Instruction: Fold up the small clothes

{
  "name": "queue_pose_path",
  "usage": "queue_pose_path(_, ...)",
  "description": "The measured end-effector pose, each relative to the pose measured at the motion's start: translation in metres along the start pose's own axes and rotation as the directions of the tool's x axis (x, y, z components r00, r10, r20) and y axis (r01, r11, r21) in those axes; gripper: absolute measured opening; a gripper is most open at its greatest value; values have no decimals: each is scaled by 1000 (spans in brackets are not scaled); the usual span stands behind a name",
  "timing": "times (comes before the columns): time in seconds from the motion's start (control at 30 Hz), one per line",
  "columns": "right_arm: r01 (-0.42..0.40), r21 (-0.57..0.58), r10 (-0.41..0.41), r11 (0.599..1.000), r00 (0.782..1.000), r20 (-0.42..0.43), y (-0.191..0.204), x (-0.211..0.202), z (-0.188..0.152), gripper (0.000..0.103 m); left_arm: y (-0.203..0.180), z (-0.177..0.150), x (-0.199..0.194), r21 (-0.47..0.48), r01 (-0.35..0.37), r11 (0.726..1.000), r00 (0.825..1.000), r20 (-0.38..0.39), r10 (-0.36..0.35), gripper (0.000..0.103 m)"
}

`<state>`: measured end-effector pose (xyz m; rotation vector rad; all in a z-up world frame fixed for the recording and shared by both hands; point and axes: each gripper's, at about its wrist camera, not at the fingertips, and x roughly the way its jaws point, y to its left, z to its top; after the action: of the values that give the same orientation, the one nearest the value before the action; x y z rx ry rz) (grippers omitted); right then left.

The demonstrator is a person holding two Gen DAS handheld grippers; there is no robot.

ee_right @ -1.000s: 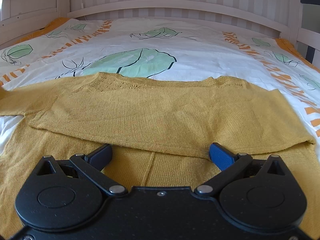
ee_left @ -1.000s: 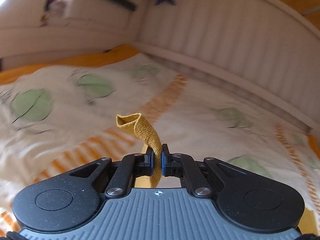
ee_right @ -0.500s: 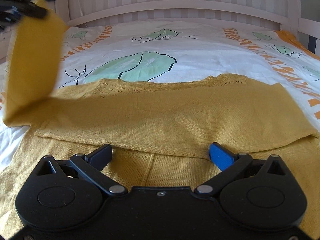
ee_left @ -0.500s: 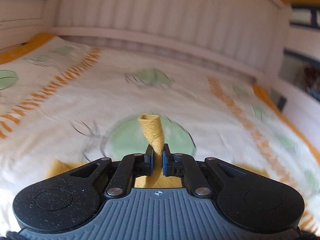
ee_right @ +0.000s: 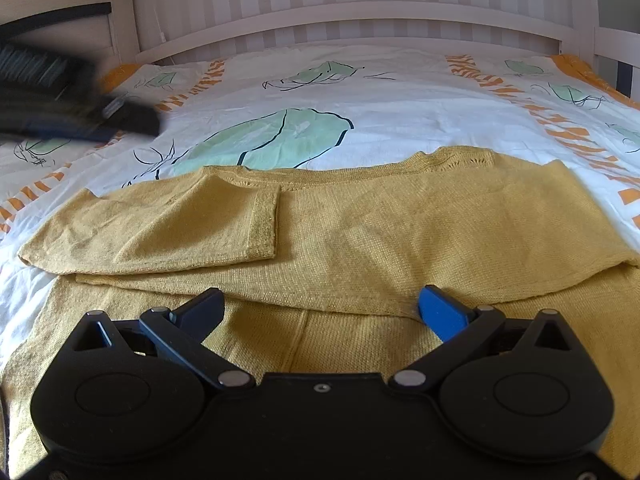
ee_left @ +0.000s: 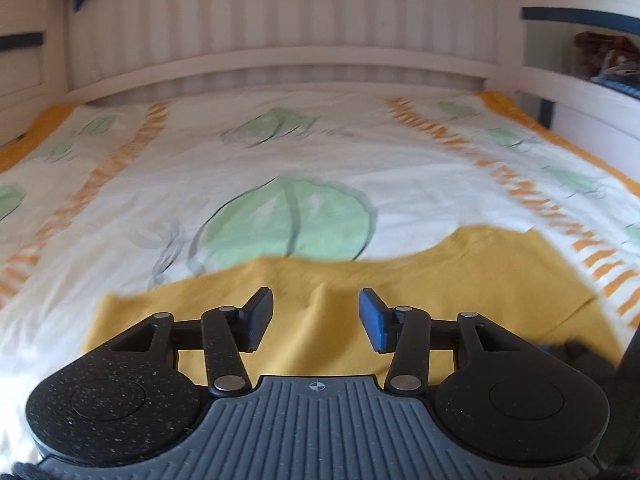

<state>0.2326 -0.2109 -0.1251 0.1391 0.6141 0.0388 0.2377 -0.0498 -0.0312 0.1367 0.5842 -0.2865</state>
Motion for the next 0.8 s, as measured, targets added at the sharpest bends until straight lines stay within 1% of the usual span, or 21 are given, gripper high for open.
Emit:
queue_pose_path(0.07, 1, -2, -1, 1000, 1000, -1, 0, 0, 0, 103, 8, -11, 2, -15, -27, 1000, 999, -43, 26, 46)
queue_pose_path(0.17, 2, -4, -2, 1000, 1000, -3, 0, 0, 0, 103, 25, -37, 4, -50, -65, 997, 993, -105, 59, 46)
queue_pose_path(0.3, -5, 5, 5, 1000, 1000, -7, -1, 0, 0, 103, 40, -64, 3, -113, -85, 990, 986, -155, 67, 46)
queue_pose_path(0.4, -16, 17, 16, 1000, 1000, -7, -3, 0, 1, 103, 43, -73, -2, -119, -75, 990, 990, -127, 59, 47)
queue_pose_path(0.47, -23, 24, 23, 999, 1000, -8, -5, 0, 1, 103, 44, -74, -1, -123, -70, 990, 991, -125, 55, 49)
queue_pose_path(0.53, -25, 26, 26, 999, 1000, -12, -5, 0, 2, 103, 47, -77, 1, -145, -59, 988, 991, -126, 41, 51)
queue_pose_path(0.67, -21, 10, 21, 1000, 999, -36, -3, 1, 5, 103, 54, -84, 1, -190, -31, 981, 996, -94, 14, 53)
queue_pose_path(0.73, -25, -3, 25, 1000, 998, -57, -2, 2, 8, 103, 52, -82, 2, -190, -42, 981, 995, -102, 23, 53)
queue_pose_path(0.8, -36, -18, 35, 999, 996, -83, -2, 0, 13, 103, 46, -80, 4, -173, -69, 983, 992, -116, 50, 54)
